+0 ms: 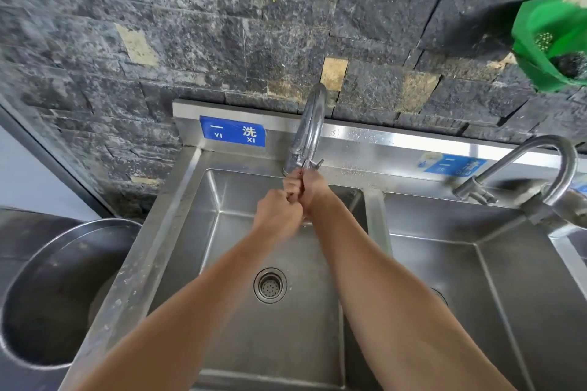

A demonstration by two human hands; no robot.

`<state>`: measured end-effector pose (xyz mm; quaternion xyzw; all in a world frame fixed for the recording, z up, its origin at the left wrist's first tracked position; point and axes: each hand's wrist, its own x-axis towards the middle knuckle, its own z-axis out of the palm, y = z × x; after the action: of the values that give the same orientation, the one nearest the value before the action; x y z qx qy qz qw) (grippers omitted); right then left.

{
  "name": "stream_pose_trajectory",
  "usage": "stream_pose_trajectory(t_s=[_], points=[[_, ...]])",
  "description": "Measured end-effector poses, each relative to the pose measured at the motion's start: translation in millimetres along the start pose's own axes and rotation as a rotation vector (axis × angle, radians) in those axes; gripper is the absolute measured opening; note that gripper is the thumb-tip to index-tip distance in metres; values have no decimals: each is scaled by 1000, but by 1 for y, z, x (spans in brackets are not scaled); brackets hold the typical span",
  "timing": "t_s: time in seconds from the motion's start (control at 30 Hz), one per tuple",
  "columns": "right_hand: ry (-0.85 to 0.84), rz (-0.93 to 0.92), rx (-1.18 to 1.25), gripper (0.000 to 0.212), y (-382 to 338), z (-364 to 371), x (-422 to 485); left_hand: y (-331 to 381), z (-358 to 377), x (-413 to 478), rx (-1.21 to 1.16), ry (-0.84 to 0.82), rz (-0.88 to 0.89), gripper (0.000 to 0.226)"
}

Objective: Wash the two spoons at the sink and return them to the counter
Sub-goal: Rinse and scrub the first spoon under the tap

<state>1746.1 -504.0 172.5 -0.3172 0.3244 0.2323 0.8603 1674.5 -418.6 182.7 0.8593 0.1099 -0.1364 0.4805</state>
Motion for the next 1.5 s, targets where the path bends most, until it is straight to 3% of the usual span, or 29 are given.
stream_pose_trajectory(t_s=[0.2,0.3,0.43,0.53,0.6,0.73,0.9,0.97,1.07,1.17,1.3,1.37,1.5], points=[[-59,-16,75,45,-4,11,0,8,-4,-6,-74,99,-56,30],[-130,-26,-31,45,7,9,2,13,-8,-6,-160,149,-141,34],[-75,-29,-126,44,-1,-1,1,16,5,-15,-153,115,-132,30],[-39,-21,-3,45,-22,-12,8,15,17,-20,-192,52,-112,26],[-88,12,29,45,-23,-9,4,19,16,-18,-198,84,-98,28],[-164,-15,-161,43,-9,3,4,25,12,-7,-272,166,-133,32],[-21,-16,-93,40,-34,2,19,22,18,-12,-301,87,-144,32],[-63,-7,35,38,-29,8,18,20,12,-8,-272,120,-128,35],[-152,5,-42,46,-2,15,19,18,-1,1,-323,168,-170,35],[-72,36,-148,46,-3,9,23,18,0,-6,-297,109,-201,33],[44,52,-21,42,-24,-3,29,9,12,-25,-286,15,-187,36],[-38,66,65,45,-11,2,28,7,8,-20,-276,67,-192,33],[-100,75,-129,46,17,4,27,4,-7,-15,-276,100,-225,36]])
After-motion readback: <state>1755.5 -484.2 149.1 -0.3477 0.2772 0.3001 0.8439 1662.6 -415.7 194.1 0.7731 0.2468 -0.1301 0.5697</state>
